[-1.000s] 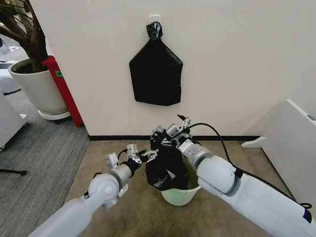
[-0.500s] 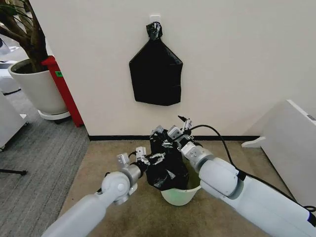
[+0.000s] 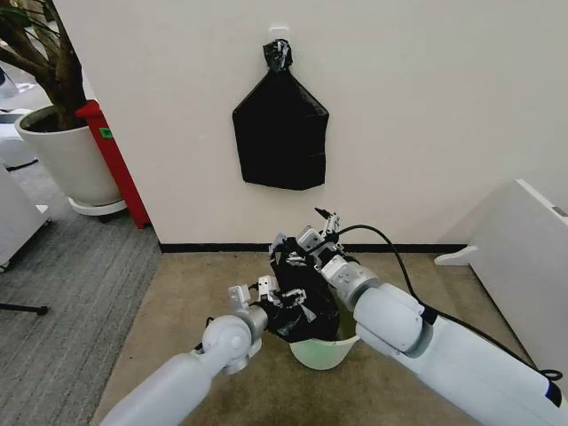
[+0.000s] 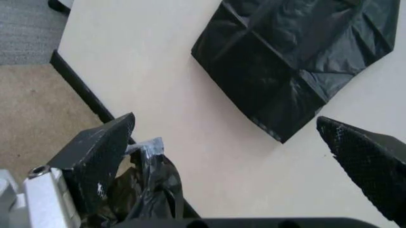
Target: Place the garbage bag over the trash bin.
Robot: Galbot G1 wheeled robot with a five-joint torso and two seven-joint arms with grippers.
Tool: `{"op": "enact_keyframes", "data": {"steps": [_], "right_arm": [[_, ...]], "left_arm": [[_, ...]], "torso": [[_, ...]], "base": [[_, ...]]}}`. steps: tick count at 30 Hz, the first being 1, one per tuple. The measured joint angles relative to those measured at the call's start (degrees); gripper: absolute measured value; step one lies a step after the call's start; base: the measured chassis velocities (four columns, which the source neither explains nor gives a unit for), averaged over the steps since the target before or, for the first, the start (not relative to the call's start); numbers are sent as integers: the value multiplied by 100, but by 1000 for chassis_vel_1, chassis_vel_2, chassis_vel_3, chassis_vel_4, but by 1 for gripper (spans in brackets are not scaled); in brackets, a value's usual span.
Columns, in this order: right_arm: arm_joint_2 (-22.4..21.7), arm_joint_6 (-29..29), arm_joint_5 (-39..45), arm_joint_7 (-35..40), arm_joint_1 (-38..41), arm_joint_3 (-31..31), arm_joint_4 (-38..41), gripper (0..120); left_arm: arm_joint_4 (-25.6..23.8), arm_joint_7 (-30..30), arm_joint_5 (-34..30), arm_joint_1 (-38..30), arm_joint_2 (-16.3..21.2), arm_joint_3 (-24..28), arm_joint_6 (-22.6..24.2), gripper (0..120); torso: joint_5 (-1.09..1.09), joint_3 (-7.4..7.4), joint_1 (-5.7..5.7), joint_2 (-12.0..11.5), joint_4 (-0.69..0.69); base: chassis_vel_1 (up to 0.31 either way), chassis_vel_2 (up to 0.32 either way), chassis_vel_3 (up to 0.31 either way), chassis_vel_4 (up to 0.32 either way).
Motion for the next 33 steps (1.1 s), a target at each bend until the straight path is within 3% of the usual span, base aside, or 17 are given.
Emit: {"op": "enact_keyframes", "data": {"steps": [6,13,17,20,22,28,33], "right_arm": [[-65,85,-93,-15,-159,77,39,100],[-53,137,-168,-67,-192,87,42,100],[-38,145,-190,-96,-204,85,46,100],[-28,171,-254,-132,-251,88,60,100],[-28,172,-258,-136,-258,89,64,100],[-110,203,-270,-166,-310,134,121,100],[-157,217,-236,-172,-309,174,131,100]], "left_arm": [[-37,-575,72,-95,-6,56,502,71],[-138,-1082,-106,-123,2,-140,1204,65],[-161,-1125,-120,-135,2,-168,1300,58],[-133,-1130,-122,-177,-44,-160,1311,43],[-126,-1129,-122,-182,-53,-159,1311,41],[-43,-1122,-101,-307,-119,19,1253,15],[4,-1179,-79,-351,-160,86,1254,2]], "torso": [[0,0,0,0,1],[-1,0,0,0,0],[-1,0,0,0,0],[-1,0,0,0,-1],[-1,0,0,0,0],[0,0,0,0,0],[1,0,0,0,0]], "base": [[0,0,0,0],[0,0,0,0],[0,0,0,0],[0,0,0,0],[0,0,0,0],[0,0,0,0],[0,0,0,0]]}}
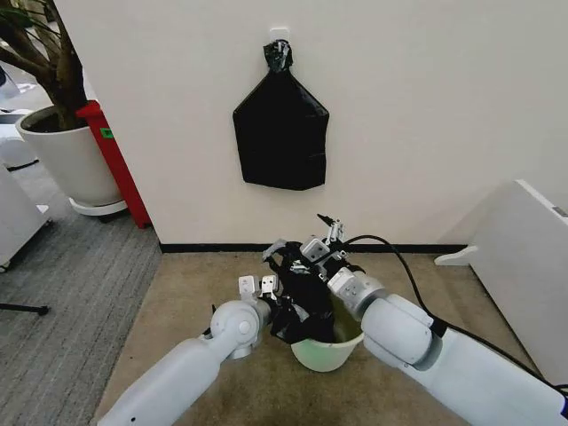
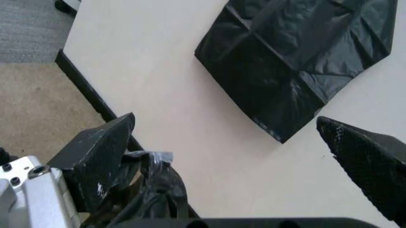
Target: Place the garbage bag over the trash bin.
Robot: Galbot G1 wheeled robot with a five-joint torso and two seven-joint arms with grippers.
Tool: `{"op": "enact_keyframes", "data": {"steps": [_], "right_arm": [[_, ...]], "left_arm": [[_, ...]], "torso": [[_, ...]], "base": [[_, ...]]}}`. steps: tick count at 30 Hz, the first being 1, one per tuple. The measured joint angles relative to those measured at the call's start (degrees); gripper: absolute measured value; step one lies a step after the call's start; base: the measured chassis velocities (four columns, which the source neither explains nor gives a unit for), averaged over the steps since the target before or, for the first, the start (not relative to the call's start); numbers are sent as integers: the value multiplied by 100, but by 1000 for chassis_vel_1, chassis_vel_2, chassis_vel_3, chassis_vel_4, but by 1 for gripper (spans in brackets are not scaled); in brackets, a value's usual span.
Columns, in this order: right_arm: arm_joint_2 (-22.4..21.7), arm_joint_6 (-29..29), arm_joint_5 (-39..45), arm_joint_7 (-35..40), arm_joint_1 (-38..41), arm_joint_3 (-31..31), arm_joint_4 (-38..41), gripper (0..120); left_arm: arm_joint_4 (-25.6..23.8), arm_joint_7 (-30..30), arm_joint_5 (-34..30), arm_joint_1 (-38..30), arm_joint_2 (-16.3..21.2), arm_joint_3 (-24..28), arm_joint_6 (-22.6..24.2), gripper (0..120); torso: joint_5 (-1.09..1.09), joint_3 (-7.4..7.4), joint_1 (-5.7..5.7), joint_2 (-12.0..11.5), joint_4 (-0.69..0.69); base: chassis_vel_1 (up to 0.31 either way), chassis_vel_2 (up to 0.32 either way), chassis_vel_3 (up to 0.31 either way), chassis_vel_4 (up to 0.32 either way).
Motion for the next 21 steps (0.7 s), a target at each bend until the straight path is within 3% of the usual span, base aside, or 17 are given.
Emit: {"op": "enact_keyframes", "data": {"steps": [15,21], "right_arm": [[-13,50,21,5,-10,14,-10,100],[129,103,48,7,64,-10,-115,100]], "left_arm": [[-242,33,290,238,72,-296,16,2],[-974,-31,527,494,325,-820,86,2]], "torso": [[-4,2,0,-1,-3],[-2,1,0,-1,-2]], "base": [[0,0,0,0],[0,0,0,0]]}}
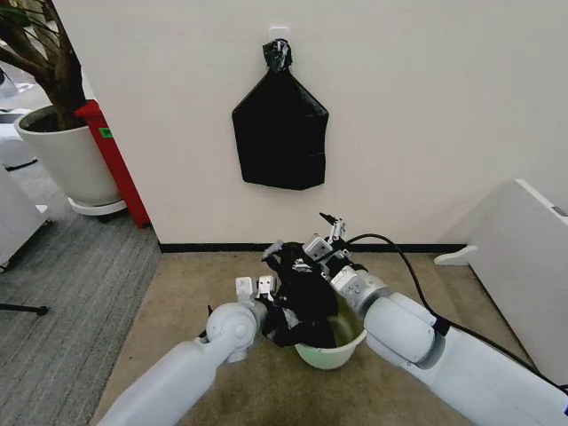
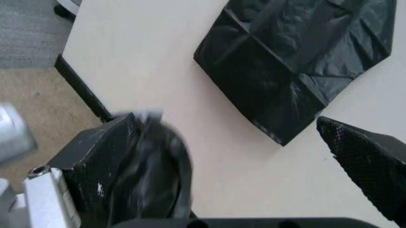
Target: Place the garbage bag over the trash bin.
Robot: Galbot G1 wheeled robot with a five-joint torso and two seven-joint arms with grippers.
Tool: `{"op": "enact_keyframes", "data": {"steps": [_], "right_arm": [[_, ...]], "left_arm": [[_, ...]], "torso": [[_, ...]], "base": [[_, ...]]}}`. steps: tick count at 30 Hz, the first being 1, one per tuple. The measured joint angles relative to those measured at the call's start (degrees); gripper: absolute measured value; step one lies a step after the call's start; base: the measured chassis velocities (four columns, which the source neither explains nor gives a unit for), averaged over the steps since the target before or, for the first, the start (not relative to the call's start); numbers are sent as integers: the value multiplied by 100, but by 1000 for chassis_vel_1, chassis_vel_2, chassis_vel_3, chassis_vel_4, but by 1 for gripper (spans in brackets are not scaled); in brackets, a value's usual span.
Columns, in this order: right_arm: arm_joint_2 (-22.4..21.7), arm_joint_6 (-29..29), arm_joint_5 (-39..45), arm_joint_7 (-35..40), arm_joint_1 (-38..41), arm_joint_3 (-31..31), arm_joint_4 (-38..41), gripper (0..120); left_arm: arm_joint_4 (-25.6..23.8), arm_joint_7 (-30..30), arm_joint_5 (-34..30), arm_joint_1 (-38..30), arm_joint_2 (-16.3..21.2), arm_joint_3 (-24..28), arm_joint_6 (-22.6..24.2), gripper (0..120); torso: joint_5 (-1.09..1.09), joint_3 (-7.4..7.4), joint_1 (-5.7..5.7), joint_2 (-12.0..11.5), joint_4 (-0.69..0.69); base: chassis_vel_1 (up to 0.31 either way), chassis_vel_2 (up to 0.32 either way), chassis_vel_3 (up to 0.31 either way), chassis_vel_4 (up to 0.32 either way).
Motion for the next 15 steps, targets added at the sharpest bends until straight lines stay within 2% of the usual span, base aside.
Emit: {"op": "enact_keyframes", "data": {"steps": [5,9,14,15], "right_arm": [[336,98,381,220,80,-14,-125,100],[506,-51,901,523,184,-8,-75,100],[976,-269,2858,1607,405,11,236,100],[1010,-266,2965,1666,412,6,238,100]], "left_arm": [[-680,-55,285,508,322,-703,20,2],[-916,-33,712,926,503,-1032,8,2],[-1020,35,1260,1433,576,-1222,-120,2],[-1016,40,1277,1438,564,-1223,-126,2]], "torso": [[1,0,0,0,1],[0,-1,0,0,2],[-1,-1,0,0,3],[0,-1,0,0,3]], "base": [[0,0,0,0],[0,0,0,0],[0,0,0,0],[0,0,0,0]]}}
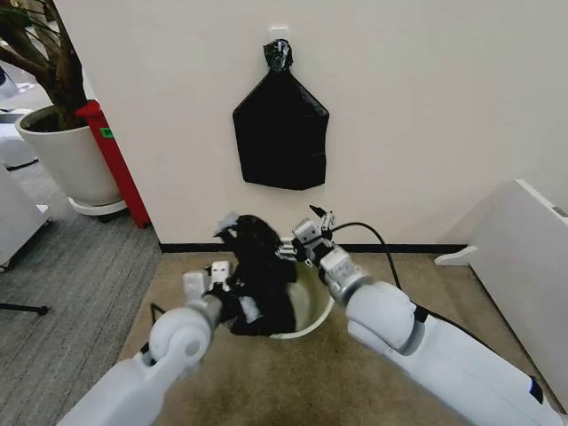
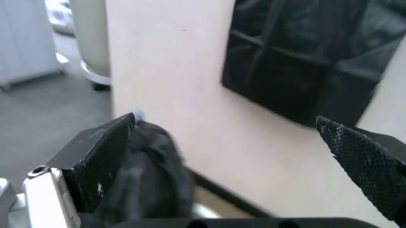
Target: Place the garbage bag over the trash bin.
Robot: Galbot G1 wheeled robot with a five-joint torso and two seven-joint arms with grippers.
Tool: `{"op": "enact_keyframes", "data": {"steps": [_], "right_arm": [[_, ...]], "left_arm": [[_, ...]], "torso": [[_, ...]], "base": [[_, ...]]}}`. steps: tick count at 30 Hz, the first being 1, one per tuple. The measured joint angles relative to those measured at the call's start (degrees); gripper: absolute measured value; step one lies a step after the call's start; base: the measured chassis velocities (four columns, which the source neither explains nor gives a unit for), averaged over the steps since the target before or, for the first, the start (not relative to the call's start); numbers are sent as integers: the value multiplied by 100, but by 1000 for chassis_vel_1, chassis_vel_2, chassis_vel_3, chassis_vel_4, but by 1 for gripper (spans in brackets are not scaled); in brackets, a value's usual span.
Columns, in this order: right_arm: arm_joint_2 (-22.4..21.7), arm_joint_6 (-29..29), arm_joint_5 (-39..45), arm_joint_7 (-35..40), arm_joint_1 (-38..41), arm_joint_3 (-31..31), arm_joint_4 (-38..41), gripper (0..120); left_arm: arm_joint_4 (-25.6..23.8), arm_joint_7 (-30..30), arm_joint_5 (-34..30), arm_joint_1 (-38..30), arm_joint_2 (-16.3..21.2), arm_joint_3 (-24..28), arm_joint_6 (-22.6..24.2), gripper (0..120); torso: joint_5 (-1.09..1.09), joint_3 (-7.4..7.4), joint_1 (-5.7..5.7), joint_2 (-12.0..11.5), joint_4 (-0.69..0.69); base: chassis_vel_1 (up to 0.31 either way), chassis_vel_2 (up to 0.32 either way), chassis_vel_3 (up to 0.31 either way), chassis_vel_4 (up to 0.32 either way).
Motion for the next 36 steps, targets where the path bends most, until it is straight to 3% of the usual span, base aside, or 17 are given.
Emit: {"op": "enact_keyframes", "data": {"steps": [3,8,16,36], "right_arm": [[162,133,252,140,41,-68,-116,100],[316,178,-153,-104,107,-168,-442,100],[548,-568,-1150,-377,267,-485,-792,100],[1127,-729,-1694,-320,842,-1245,-1651,100]], "left_arm": [[55,12,93,-50,-82,10,-22,2],[166,6,197,-254,-192,52,-60,2],[352,33,242,-470,-193,208,-104,2],[480,67,243,-488,-353,260,-104,2]], "torso": [[-1,0,0,0,0],[0,0,0,0,-2],[0,1,0,0,-1],[1,0,0,0,0]], "base": [[0,0,0,0],[0,0,0,0],[0,0,0,0],[0,0,0,0]]}}
